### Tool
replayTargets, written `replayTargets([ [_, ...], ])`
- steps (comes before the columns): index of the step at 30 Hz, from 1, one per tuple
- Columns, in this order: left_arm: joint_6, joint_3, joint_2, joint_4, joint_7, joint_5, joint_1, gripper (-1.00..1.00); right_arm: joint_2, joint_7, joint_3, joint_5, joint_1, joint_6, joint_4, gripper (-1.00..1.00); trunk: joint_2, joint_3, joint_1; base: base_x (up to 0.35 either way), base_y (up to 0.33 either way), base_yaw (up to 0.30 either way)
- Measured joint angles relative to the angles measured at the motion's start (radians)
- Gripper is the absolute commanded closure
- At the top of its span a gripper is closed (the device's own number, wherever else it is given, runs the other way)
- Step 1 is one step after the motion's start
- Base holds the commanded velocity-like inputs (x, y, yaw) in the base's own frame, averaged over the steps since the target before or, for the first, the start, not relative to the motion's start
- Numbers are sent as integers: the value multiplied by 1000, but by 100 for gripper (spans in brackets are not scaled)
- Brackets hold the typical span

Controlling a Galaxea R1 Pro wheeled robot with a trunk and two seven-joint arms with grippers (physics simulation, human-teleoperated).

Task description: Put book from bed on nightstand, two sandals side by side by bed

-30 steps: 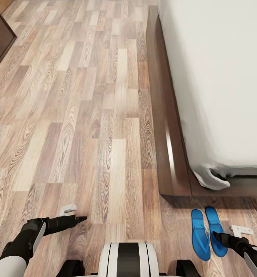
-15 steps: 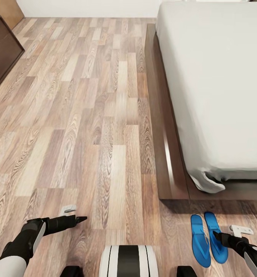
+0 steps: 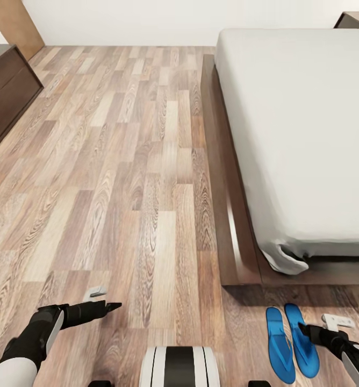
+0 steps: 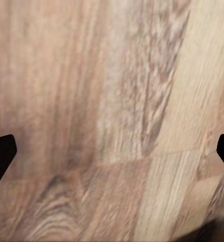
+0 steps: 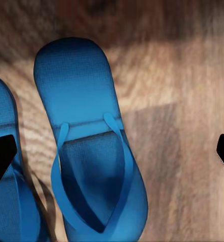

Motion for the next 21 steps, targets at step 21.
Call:
replayTargets([
  [21, -1, -2, -2, 4, 1, 1, 1, -100, -4, -1, 4, 0, 1, -9, 50, -100, 5, 81, -9, 0, 0, 0],
])
